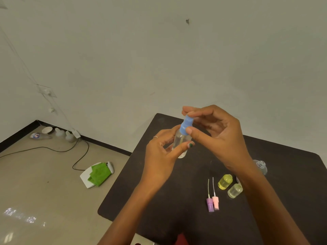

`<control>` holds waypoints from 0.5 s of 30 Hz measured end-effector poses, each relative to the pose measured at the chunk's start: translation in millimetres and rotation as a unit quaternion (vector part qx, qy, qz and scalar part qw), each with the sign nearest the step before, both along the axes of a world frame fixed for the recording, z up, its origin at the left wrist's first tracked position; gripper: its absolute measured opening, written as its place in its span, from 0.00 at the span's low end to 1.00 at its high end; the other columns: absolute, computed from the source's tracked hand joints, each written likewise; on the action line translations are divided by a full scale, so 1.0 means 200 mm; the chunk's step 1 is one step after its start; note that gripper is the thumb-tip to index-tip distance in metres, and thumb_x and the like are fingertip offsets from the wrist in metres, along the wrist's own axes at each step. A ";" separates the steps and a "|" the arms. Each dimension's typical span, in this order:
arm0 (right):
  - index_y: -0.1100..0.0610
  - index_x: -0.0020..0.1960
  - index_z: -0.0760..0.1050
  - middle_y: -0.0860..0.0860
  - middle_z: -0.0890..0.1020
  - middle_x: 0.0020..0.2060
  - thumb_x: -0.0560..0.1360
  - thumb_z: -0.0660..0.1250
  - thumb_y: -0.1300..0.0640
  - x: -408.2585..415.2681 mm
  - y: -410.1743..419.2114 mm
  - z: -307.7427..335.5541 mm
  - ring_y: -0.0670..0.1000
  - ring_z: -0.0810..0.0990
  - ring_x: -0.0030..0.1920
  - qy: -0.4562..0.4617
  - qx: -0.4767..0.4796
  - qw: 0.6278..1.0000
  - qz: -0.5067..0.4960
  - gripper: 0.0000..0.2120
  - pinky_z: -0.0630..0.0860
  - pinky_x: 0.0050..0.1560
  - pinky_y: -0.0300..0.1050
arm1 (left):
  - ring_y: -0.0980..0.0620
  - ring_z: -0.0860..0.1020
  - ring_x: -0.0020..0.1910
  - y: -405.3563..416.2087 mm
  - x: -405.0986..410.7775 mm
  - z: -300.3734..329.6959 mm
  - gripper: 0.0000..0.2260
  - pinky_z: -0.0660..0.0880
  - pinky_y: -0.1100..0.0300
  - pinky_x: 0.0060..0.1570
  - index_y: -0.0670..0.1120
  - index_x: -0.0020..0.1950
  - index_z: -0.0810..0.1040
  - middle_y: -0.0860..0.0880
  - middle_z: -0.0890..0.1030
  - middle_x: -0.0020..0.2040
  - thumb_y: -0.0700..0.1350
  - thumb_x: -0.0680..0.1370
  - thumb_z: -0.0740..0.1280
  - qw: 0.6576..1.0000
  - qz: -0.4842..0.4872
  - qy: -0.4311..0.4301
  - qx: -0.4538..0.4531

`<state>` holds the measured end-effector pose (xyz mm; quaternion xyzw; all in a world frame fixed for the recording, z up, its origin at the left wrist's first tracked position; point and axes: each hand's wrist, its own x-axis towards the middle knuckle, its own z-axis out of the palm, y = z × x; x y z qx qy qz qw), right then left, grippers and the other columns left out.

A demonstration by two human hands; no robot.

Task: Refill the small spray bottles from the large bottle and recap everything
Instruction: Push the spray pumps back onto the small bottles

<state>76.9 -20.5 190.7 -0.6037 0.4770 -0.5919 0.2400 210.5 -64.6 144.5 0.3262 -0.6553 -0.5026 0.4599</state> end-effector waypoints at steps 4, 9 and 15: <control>0.53 0.49 0.77 0.47 0.83 0.46 0.68 0.74 0.64 0.02 -0.01 -0.01 0.48 0.82 0.50 0.014 -0.006 1.000 -0.025 0.13 0.78 0.51 0.41 | 0.58 0.78 0.51 0.00 0.00 0.00 0.13 0.73 0.73 0.47 0.52 0.54 0.80 0.51 0.81 0.51 0.42 0.71 0.73 1.000 0.002 -0.006 -0.004; 0.52 0.50 0.76 0.45 0.82 0.46 0.68 0.73 0.62 0.03 -0.02 -0.03 0.48 0.81 0.51 0.025 -0.020 0.999 -0.030 0.13 0.78 0.51 0.40 | 0.56 0.79 0.53 0.00 0.00 -0.02 0.15 0.74 0.73 0.49 0.47 0.57 0.80 0.50 0.81 0.52 0.45 0.71 0.71 1.000 -0.001 -0.026 -0.004; 0.51 0.51 0.75 0.41 0.82 0.49 0.69 0.73 0.66 0.03 -0.01 -0.02 0.47 0.81 0.53 0.037 -0.018 0.999 -0.020 0.16 0.77 0.53 0.39 | 0.61 0.77 0.54 -0.02 0.01 -0.01 0.17 0.72 0.76 0.49 0.45 0.61 0.79 0.50 0.81 0.54 0.42 0.72 0.71 0.999 -0.005 -0.024 -0.022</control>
